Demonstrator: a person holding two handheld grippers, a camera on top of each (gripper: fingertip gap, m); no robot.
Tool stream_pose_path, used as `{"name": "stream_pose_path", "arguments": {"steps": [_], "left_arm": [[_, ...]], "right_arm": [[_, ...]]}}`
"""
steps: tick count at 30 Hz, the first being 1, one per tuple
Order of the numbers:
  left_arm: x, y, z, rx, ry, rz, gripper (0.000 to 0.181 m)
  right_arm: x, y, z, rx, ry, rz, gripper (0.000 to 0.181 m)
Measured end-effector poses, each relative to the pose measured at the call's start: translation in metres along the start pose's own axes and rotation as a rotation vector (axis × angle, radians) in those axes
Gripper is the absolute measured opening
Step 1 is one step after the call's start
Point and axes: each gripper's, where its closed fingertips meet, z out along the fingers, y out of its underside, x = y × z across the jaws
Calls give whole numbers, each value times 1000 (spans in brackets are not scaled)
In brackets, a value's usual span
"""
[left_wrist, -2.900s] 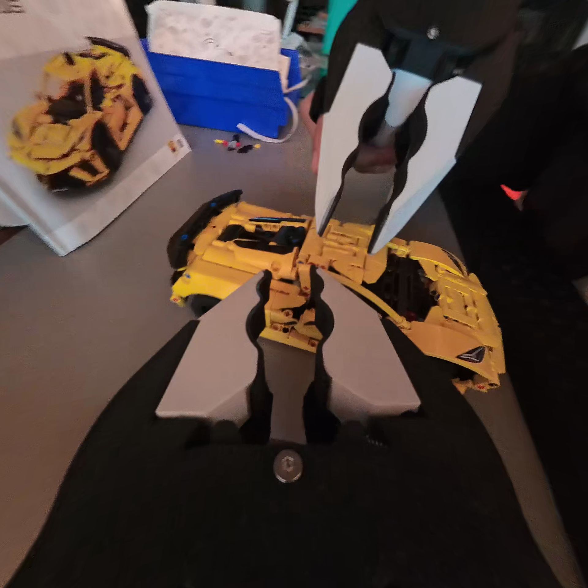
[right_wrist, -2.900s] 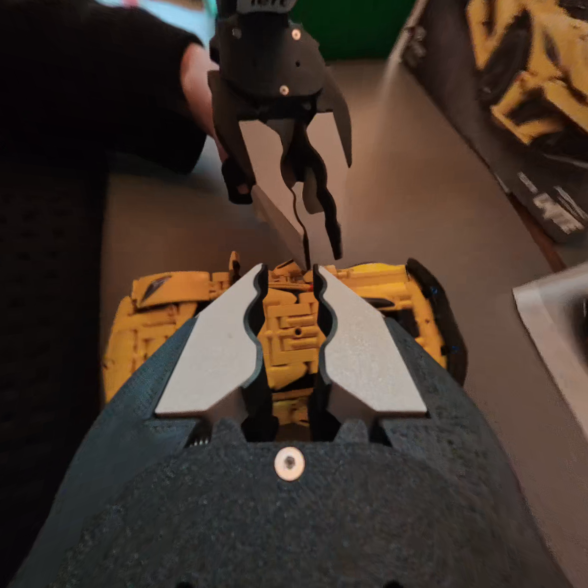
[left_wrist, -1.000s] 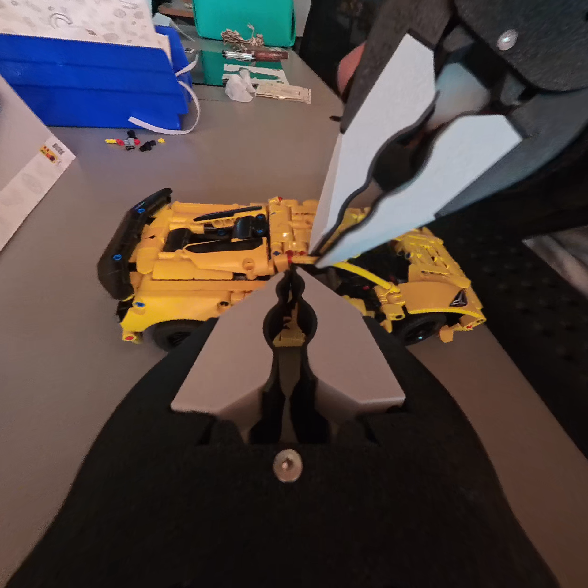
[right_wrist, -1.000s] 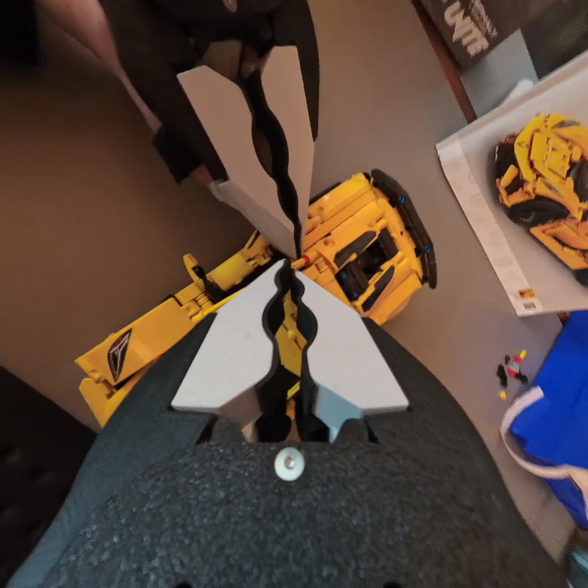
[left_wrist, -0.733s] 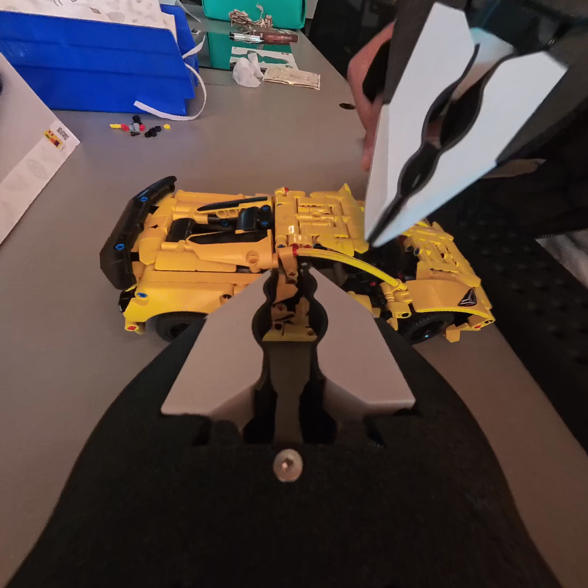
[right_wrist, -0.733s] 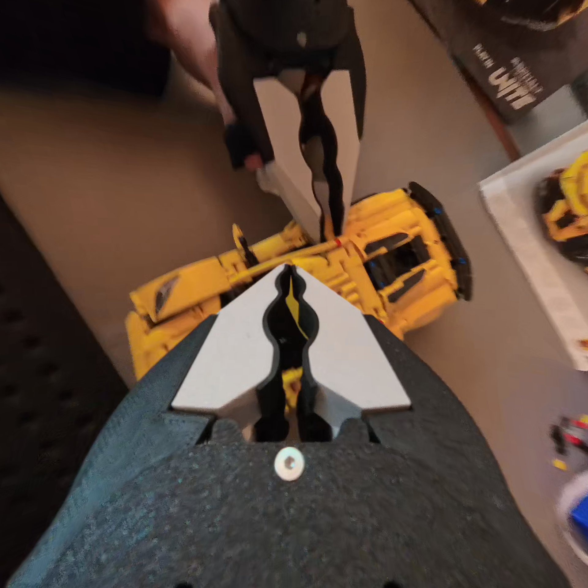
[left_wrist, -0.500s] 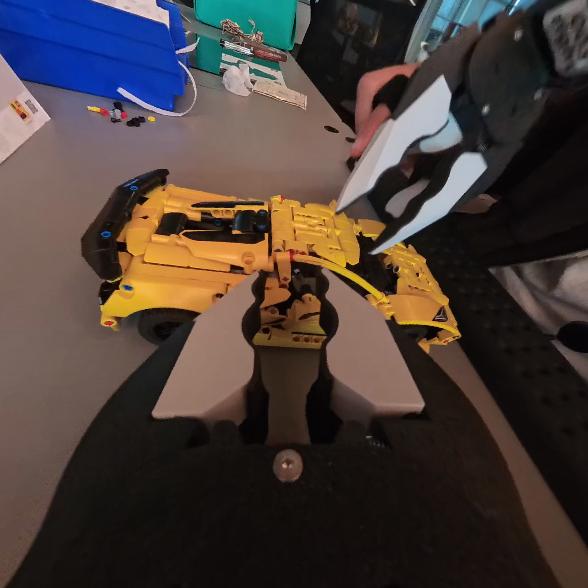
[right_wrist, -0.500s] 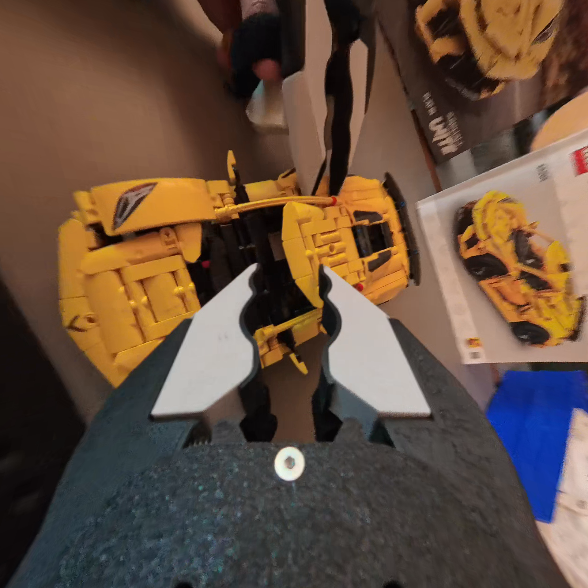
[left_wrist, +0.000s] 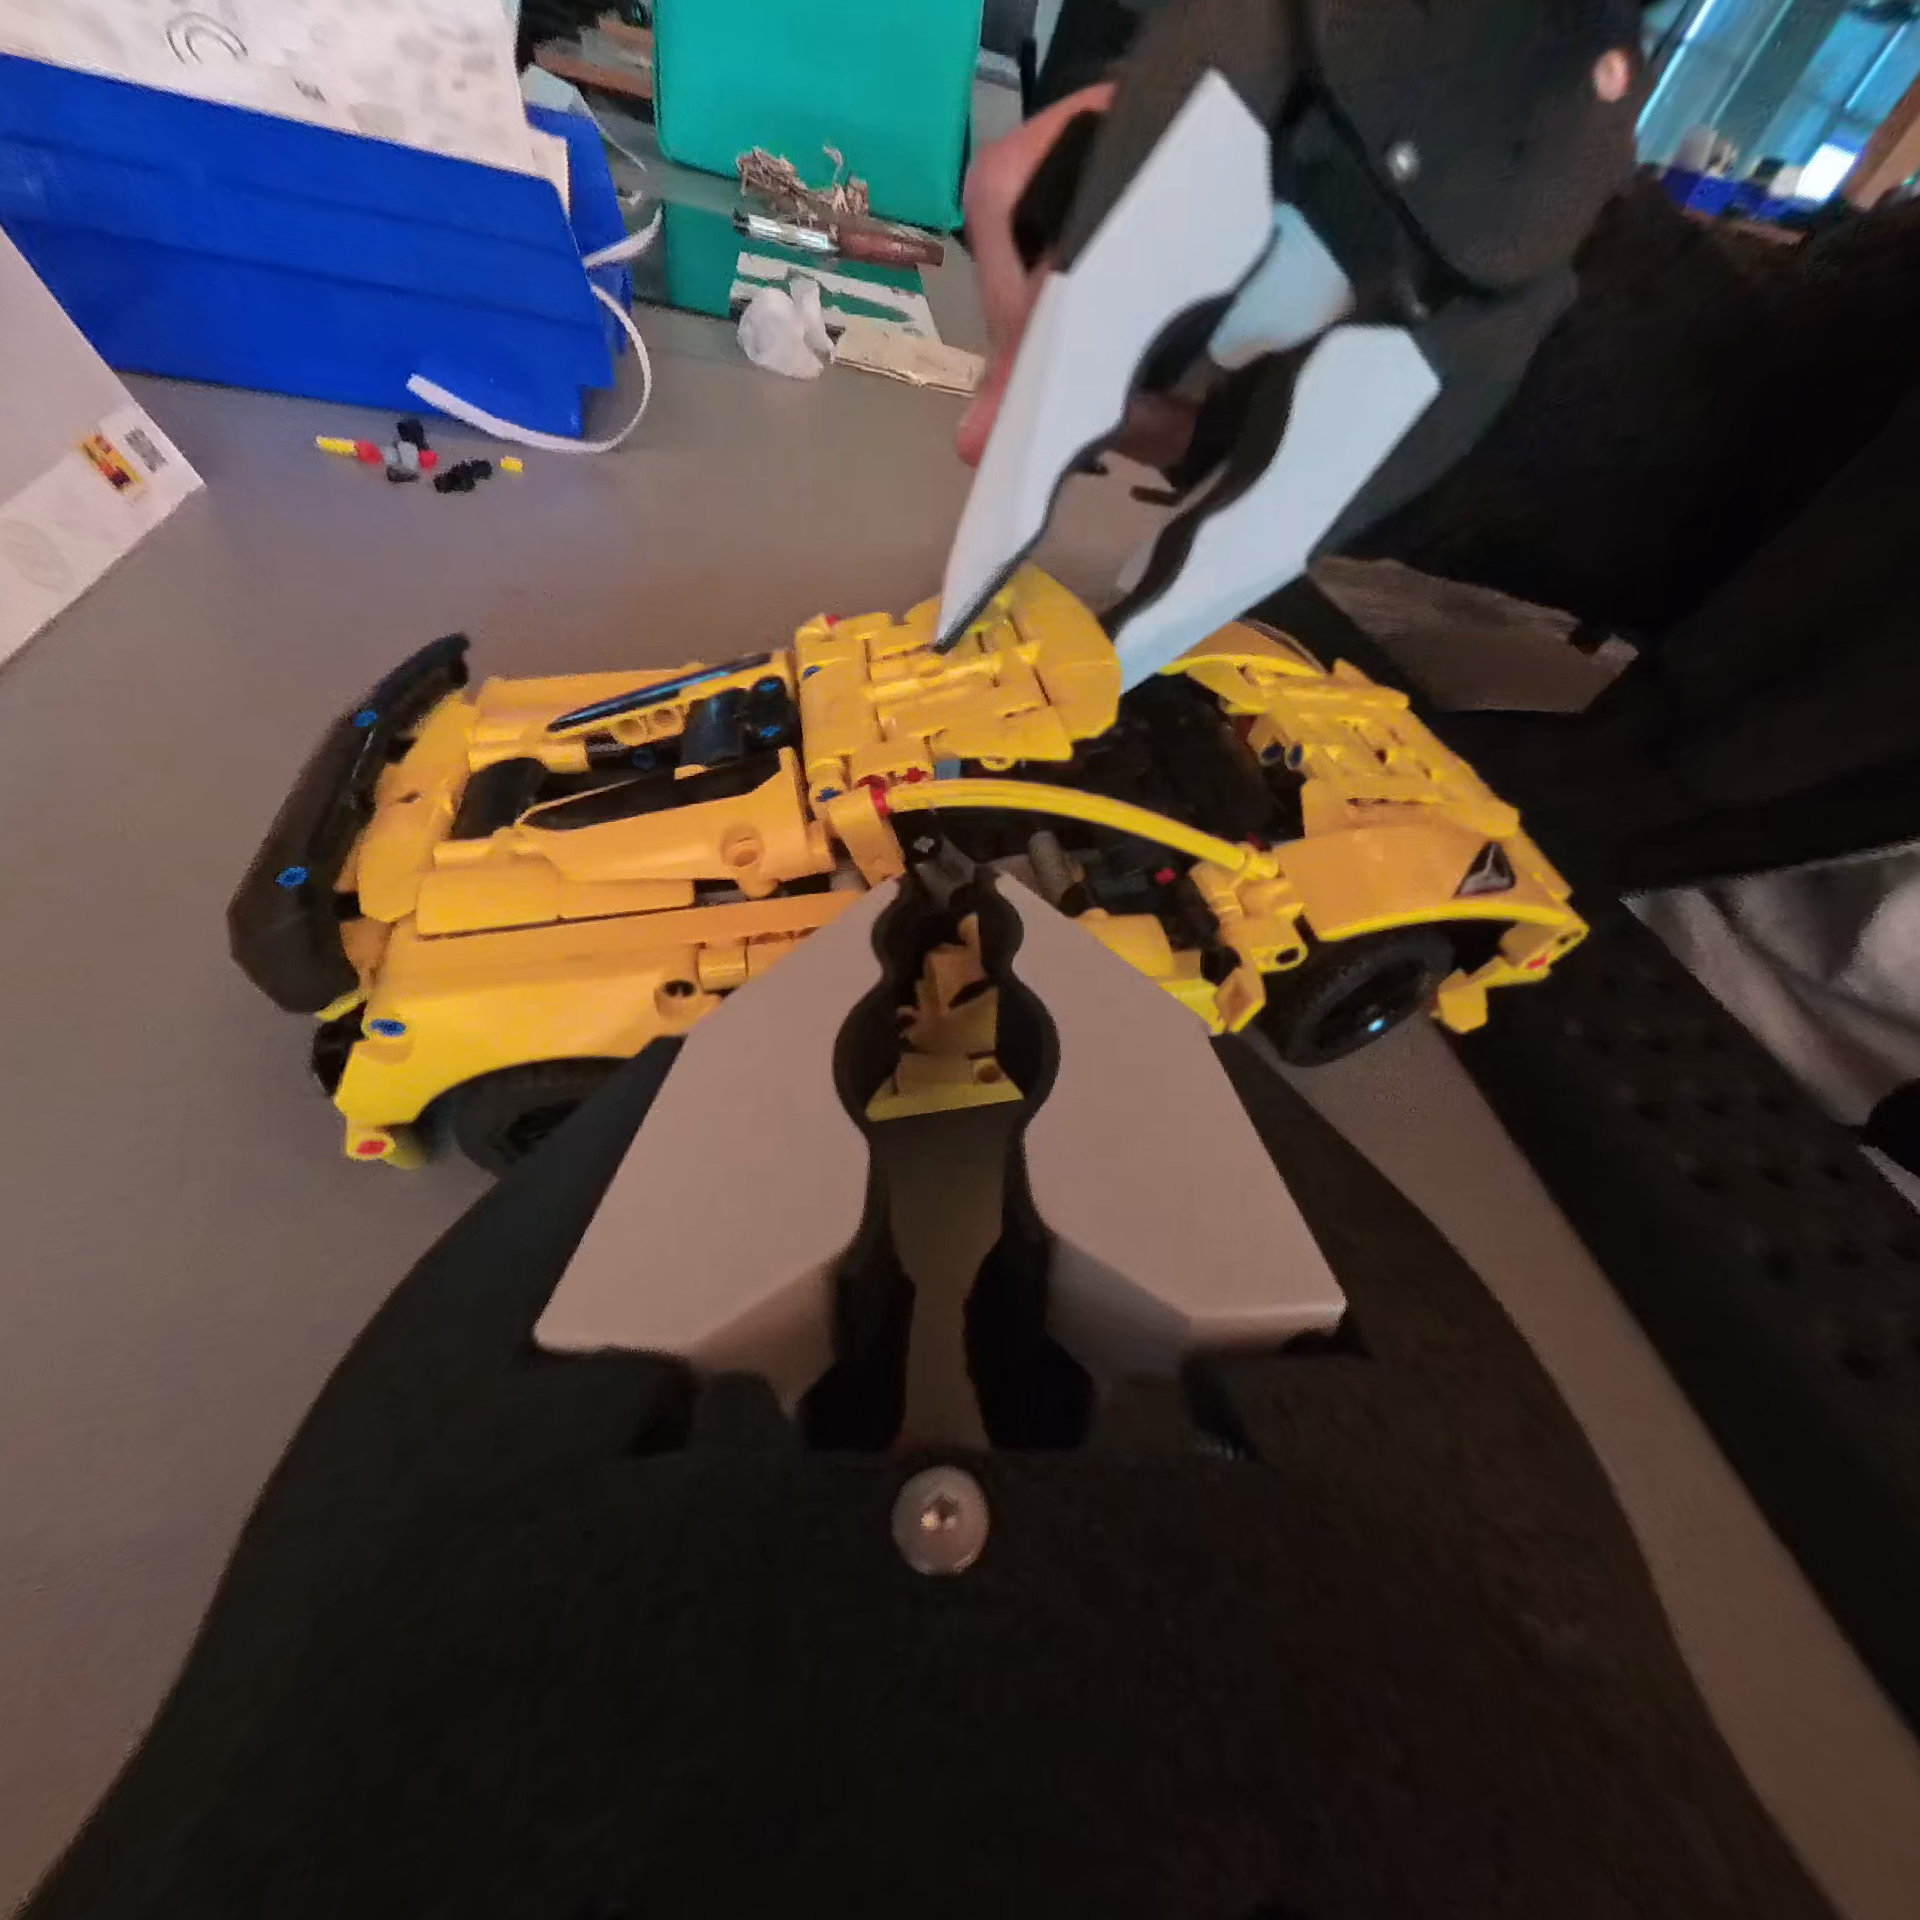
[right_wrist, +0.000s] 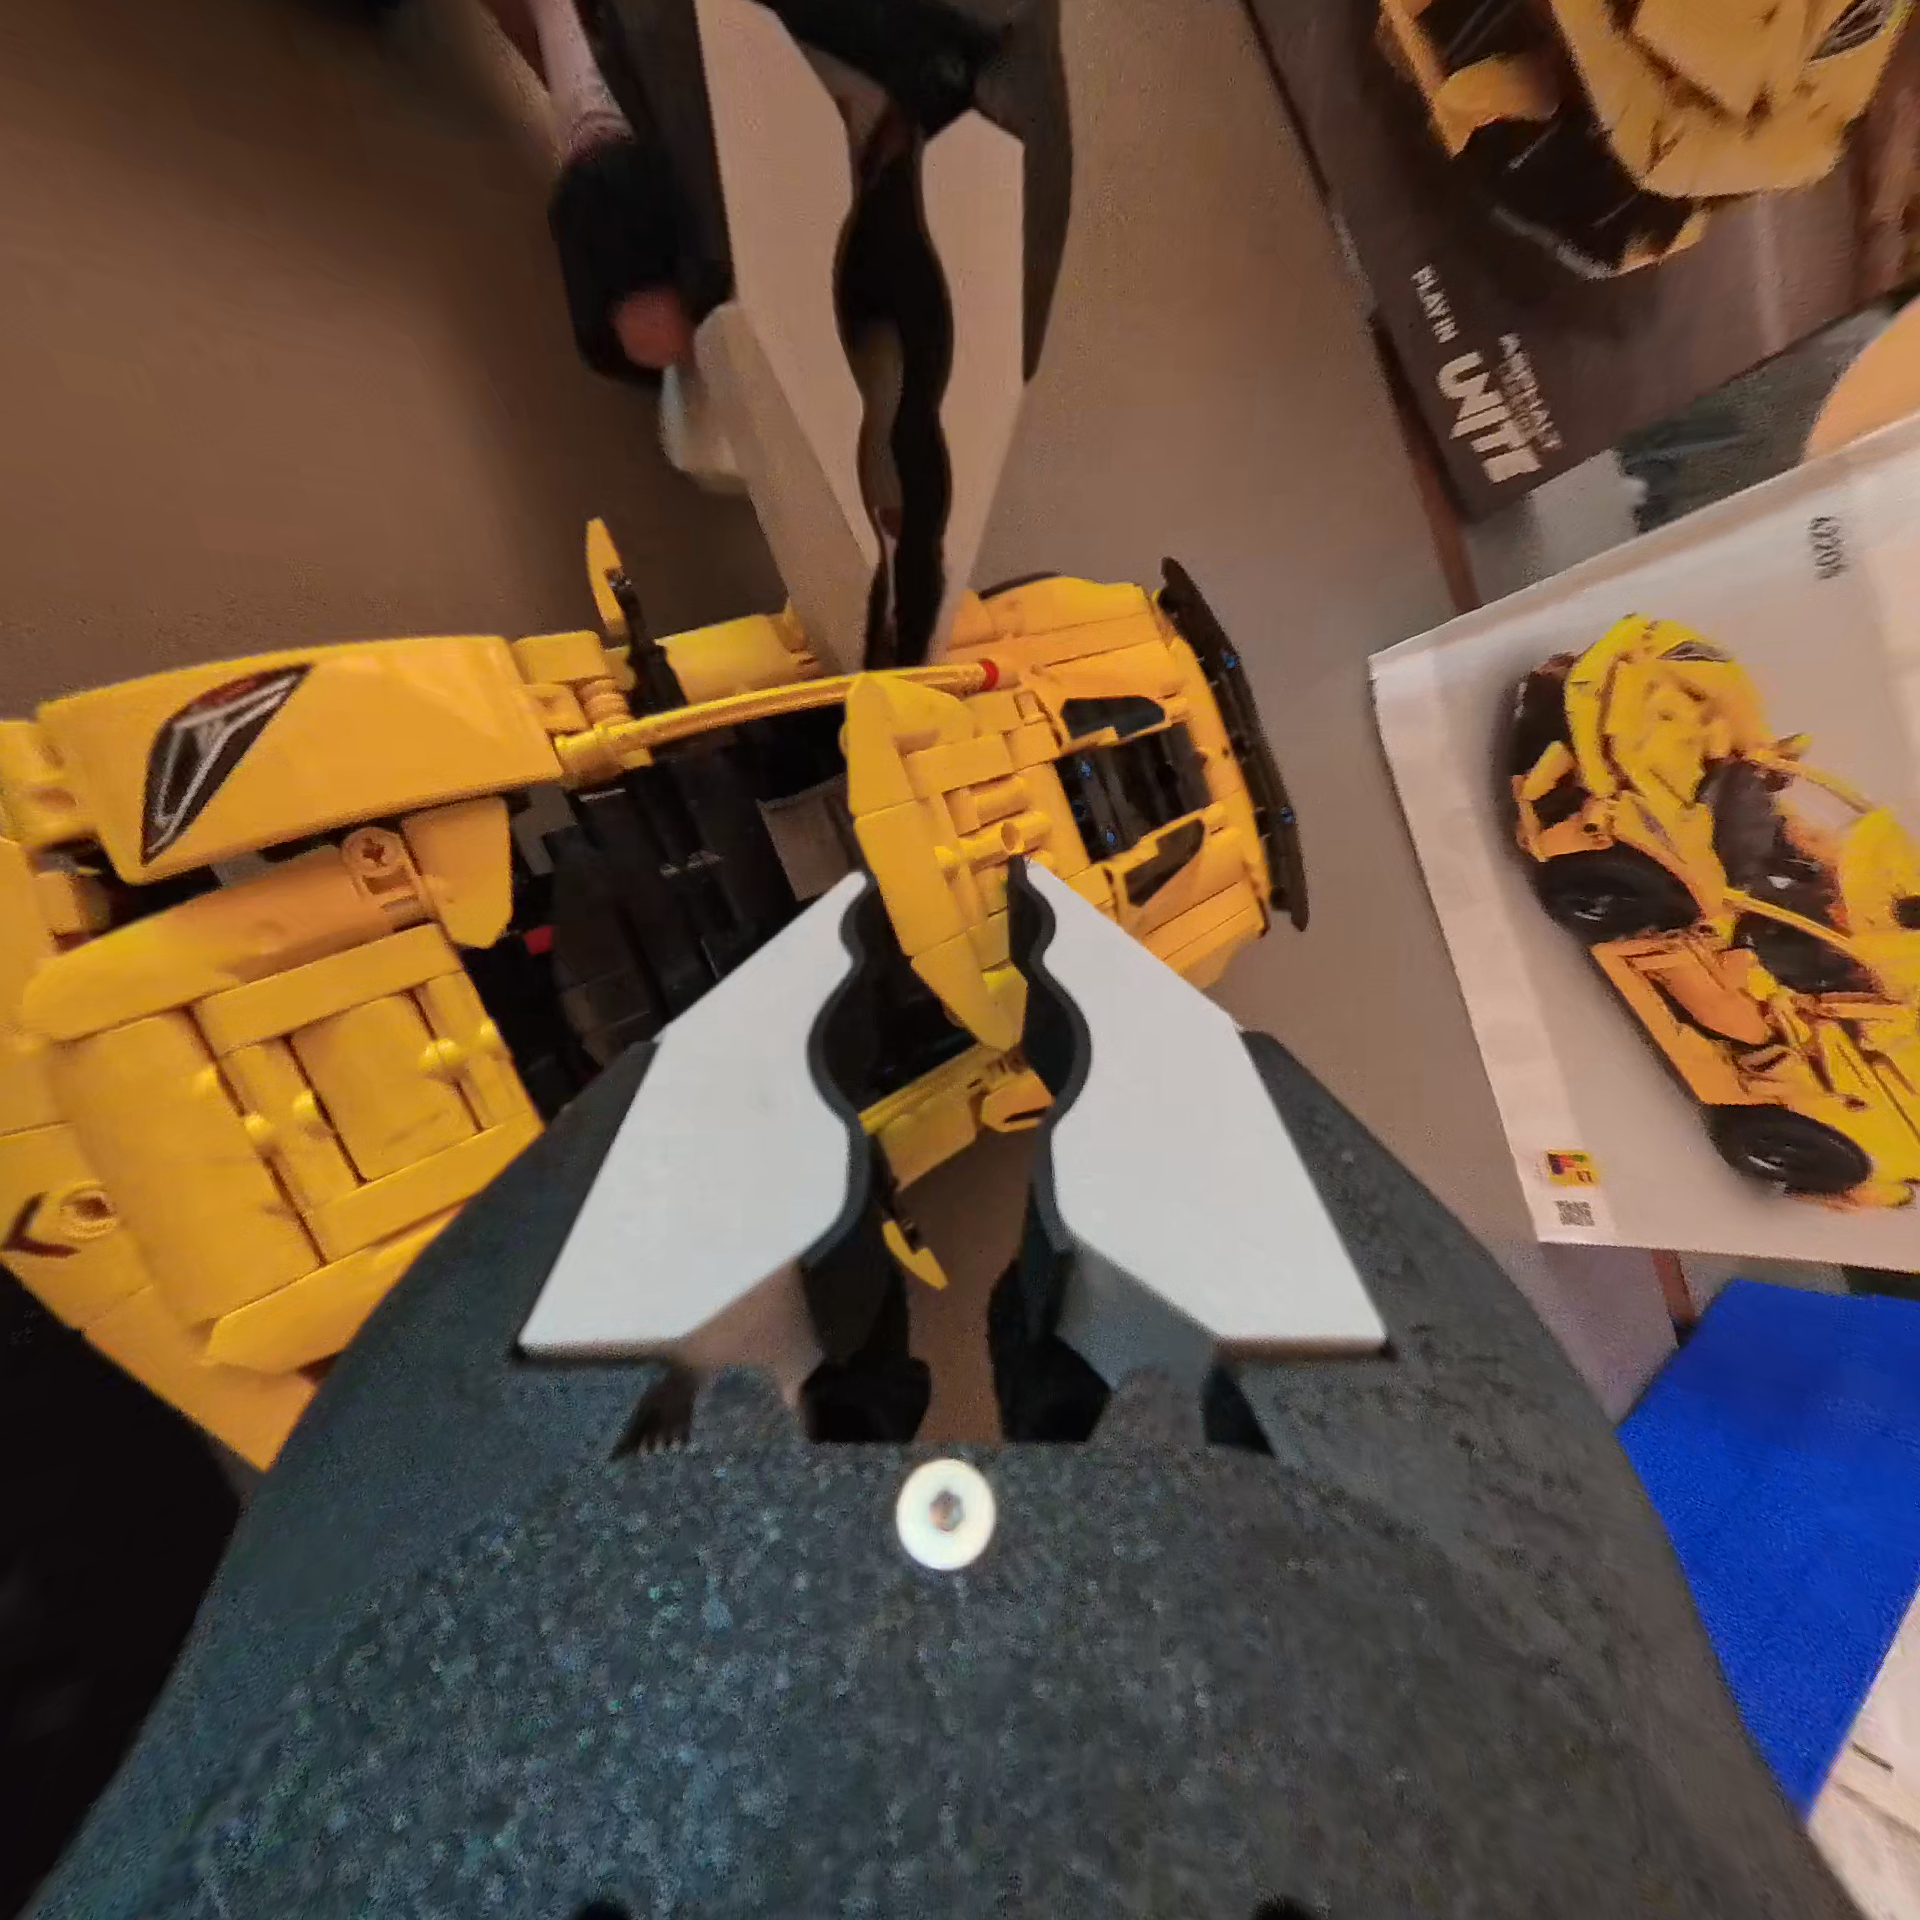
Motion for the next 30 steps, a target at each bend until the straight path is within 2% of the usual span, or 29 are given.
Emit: {"name": "stream_pose_path", "arguments": {"steps": [2,6,10,12,15,17,20,24,30], "left_arm": [[2,3,5,-23,-9,17,12],[1,16,14,-126,-51,64,13],[-1,16,14,-122,-63,60,15],[-2,14,11,-108,-46,24,14],[-6,10,3,-71,-17,-43,15],[-18,6,-5,-37,-48,-63,20],[-37,-2,-19,31,-127,-70,26],[-61,-12,-32,118,-239,-115,36],[-93,-3,-31,32,-401,-117,42]], "right_arm": [[-1,7,2,-59,-14,-76,23],[-8,14,13,-149,78,-252,24],[-9,13,15,-92,146,-214,27],[-14,13,11,-41,132,-158,28],[-17,-3,-8,112,43,18,35],[-4,-15,-23,243,-4,166,34],[12,-14,-19,329,-167,333,35],[35,-5,16,343,-389,422,37],[56,-9,46,219,-710,396,31]]}}
